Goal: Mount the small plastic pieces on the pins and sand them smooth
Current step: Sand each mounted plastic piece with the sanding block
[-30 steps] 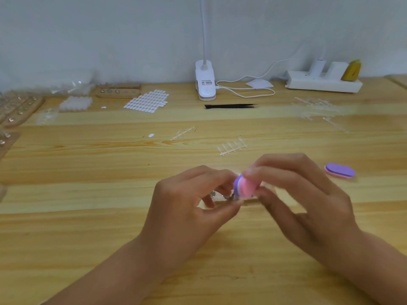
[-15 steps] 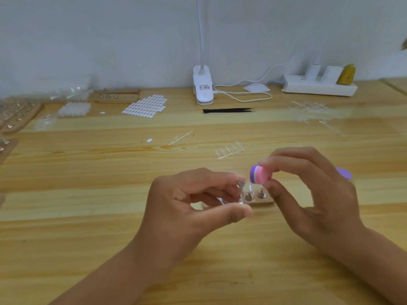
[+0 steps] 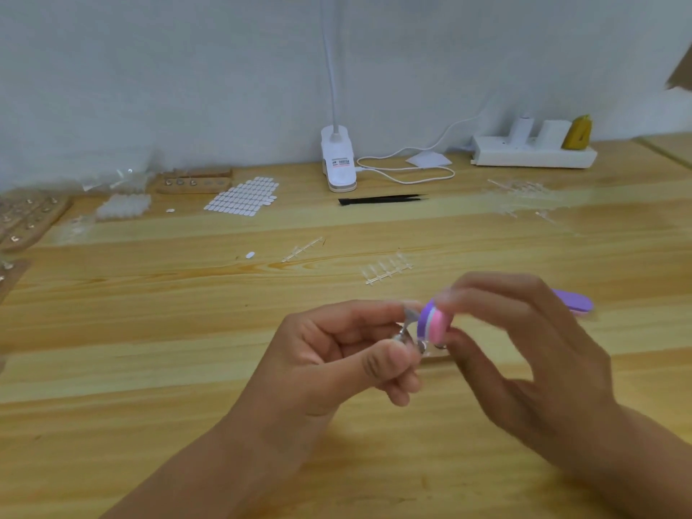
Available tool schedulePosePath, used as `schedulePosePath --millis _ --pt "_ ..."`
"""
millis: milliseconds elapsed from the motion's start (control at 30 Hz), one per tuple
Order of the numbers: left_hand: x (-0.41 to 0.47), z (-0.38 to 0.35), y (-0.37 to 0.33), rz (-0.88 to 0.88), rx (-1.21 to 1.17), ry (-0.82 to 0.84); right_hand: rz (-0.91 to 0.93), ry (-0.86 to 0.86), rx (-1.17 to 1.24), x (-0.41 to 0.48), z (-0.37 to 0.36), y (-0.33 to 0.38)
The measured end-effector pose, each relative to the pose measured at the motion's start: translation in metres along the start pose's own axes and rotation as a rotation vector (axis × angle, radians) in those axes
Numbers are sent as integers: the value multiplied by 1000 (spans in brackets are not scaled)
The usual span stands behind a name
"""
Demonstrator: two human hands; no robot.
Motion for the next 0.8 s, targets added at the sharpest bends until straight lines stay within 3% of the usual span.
schedulePosePath --millis 100,233,467,567,700,800 --pt "0 2 1 36 18 -36 -63 -42 -50 3 3 -7" --pt "-1 0 5 59 43 -70 36 -2 -10 -2 -1 0" --pt "-3 -2 4 22 138 -201 34 -16 -40 1 1 -3" --pt "-3 -4 2 -3 177 -217 84 68 0 -3 -4 -1" --pt "-3 -3 2 30 130 -232 -19 -7 -45 4 3 -12" --pt "-2 -3 4 35 171 -208 62 45 29 -2 -3 1"
Point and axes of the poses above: each hand's wrist, its own x-axis towards the middle knuckle, its own z-axis out of the back of the hand, y = z × x, the point moved 1 cm from there along x, towards the middle knuckle, and after that the axes turned 5 degrees about x, right-handed, at the moved point
